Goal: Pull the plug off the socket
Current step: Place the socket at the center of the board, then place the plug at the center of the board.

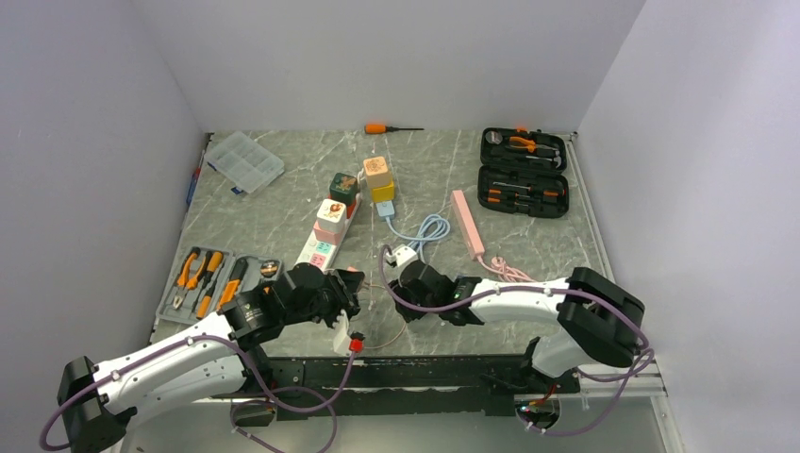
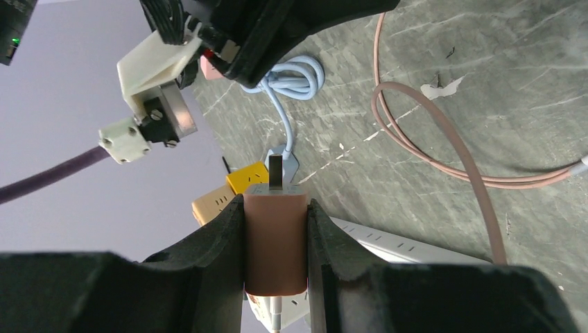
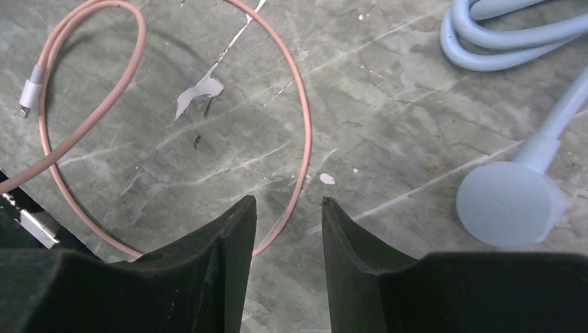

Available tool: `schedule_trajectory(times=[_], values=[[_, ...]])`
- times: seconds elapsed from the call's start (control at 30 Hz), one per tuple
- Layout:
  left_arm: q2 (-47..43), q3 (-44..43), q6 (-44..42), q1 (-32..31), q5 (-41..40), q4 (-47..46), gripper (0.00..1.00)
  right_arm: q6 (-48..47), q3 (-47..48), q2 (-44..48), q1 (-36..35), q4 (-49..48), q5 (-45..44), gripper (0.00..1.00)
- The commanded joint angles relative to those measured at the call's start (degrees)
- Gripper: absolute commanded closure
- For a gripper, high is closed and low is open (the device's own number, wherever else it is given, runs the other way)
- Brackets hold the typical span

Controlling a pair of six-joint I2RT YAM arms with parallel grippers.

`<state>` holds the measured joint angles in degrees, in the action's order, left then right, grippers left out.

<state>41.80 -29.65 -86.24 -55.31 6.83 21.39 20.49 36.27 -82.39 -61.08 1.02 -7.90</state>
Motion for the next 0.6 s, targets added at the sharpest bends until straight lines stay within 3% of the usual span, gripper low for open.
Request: schedule_trajectory(times=[0.0, 0.13, 0.17, 0.27, 0.57], values=[[0.2, -3.2, -0.6, 0.2, 1.2, -0.6, 0.95, -1.0, 2.6, -2.3, -2.0, -3.3, -3.2, 0.58], [0.5, -3.3, -1.0, 0.2, 1.1, -1.0, 0.96, 0.7, 3.5, -5.5, -3.0, 0.3, -7.9, 0.63], [0.5, -3.2, -1.1, 0.2, 1.1, -1.4, 0.96, 1.8, 4.3, -7.0, -3.0, 3.0, -9.6, 0.68], [0.5, -3.0, -1.4, 0.2, 1.1, -2.6, 0.95, 4.9, 5.9, -8.3, -3.3, 8.8, -15.3, 1.00], [3.2, -6.7, 1.5, 0.2, 1.5, -3.9, 0.94, 17.7, 2.6, 2.0, -2.7, 18.7, -29.2, 1.00]])
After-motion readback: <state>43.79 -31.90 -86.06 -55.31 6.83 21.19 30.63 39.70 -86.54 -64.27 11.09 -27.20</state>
